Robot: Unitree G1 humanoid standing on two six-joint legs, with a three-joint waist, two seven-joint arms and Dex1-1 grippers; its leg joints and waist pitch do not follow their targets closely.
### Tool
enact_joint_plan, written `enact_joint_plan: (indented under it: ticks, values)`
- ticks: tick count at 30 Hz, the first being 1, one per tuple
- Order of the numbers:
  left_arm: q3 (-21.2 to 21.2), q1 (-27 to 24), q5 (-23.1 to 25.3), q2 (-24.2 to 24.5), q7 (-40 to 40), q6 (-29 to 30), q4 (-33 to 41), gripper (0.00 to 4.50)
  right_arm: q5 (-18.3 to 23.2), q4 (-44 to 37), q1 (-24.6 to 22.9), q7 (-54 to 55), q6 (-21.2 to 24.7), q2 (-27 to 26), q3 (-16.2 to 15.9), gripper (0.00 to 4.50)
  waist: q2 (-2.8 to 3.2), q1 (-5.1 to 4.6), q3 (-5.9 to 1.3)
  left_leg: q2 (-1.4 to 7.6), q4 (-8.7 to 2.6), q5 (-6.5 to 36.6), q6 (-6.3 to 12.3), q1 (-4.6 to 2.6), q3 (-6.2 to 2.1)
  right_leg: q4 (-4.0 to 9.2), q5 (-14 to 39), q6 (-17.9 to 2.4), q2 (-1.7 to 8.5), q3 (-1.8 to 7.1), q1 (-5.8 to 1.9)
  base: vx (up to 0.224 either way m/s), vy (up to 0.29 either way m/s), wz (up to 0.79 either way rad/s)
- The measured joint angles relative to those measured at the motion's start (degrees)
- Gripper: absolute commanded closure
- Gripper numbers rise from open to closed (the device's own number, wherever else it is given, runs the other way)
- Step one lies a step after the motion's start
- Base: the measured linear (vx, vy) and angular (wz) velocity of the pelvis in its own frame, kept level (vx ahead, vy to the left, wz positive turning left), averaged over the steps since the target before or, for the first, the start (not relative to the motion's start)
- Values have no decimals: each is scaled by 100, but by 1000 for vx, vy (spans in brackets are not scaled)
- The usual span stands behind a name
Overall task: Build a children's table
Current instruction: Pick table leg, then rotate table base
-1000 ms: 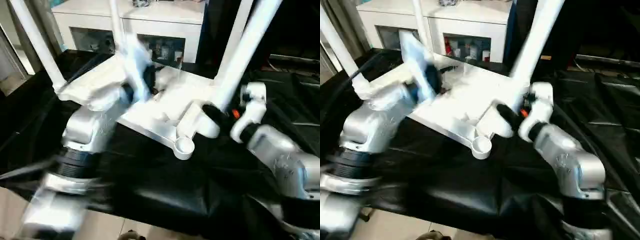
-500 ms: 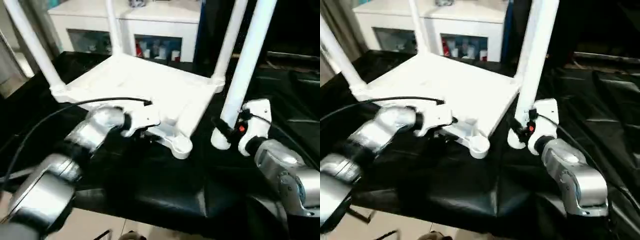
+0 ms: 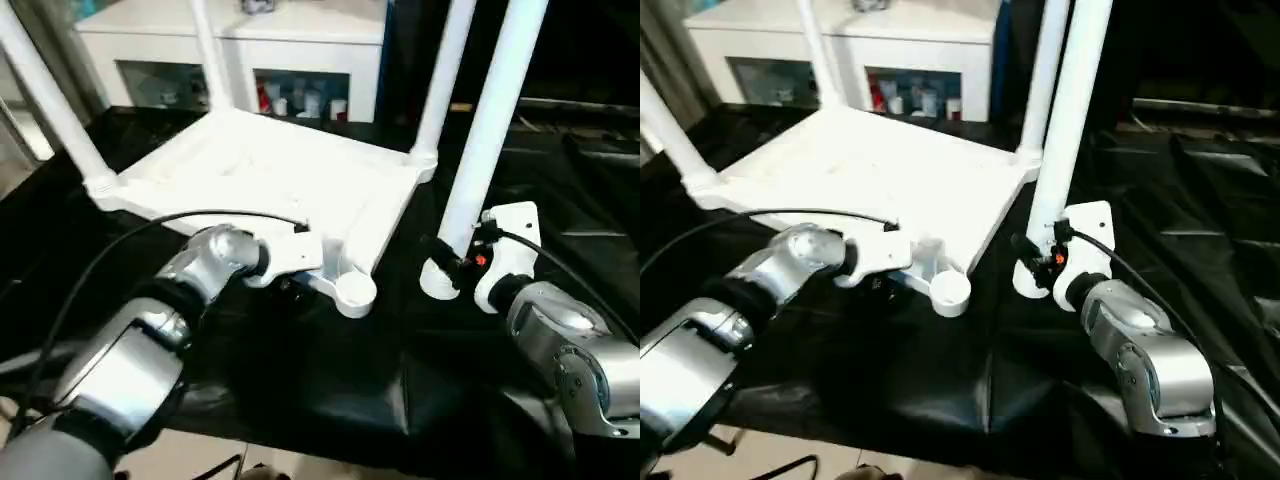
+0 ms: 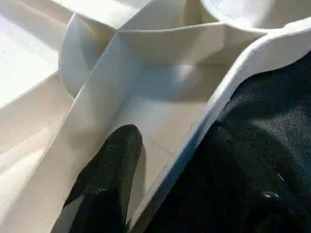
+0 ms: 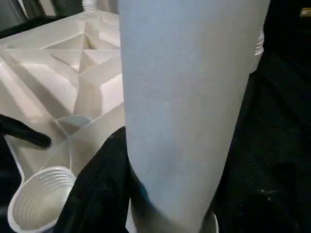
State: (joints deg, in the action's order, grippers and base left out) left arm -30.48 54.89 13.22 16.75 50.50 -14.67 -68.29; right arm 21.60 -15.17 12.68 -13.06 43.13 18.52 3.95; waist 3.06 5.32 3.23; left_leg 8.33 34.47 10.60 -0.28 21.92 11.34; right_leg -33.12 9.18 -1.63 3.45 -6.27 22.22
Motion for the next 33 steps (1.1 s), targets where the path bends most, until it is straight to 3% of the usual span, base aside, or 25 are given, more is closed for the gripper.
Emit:
enact_joint_plan:
  ticks: [6,17,23,26,33]
  values:
    - [-7,204,172,-21,225,53,-221,266,4,-171,-188,-290,55,252,-194,262,5,-32,3,0,0,0,0,-2,0,0,2,4,0,0,1,0,0,0]
    - [37,469,308,-20,979,441,-277,332,0,-169,-185,-443,51,299,-221,262,4,-36,3,1,-2,1,4,1,1,0,-10,-20,-1,0,7,0,0,0]
    - [606,498,-233,-370,1654,1486,-266,357,-15,-167,-185,-493,39,298,-242,262,9,-15,0,0,0,5,9,1,5,1,-10,-22,0,2,6,0,0,0]
    - [902,474,-464,-604,1366,2006,-254,377,-25,-166,-185,-478,39,298,-237,262,20,-26,-7,1,0,4,8,-1,5,0,-13,-27,0,2,6,0,0,0]
    - [1937,105,-1207,-1090,-333,2831,107,404,4,-168,-202,-352,104,121,-207,262,28,-104,-12,4,1,5,9,-13,-1,3,-19,-37,-1,-9,4,0,0,0]
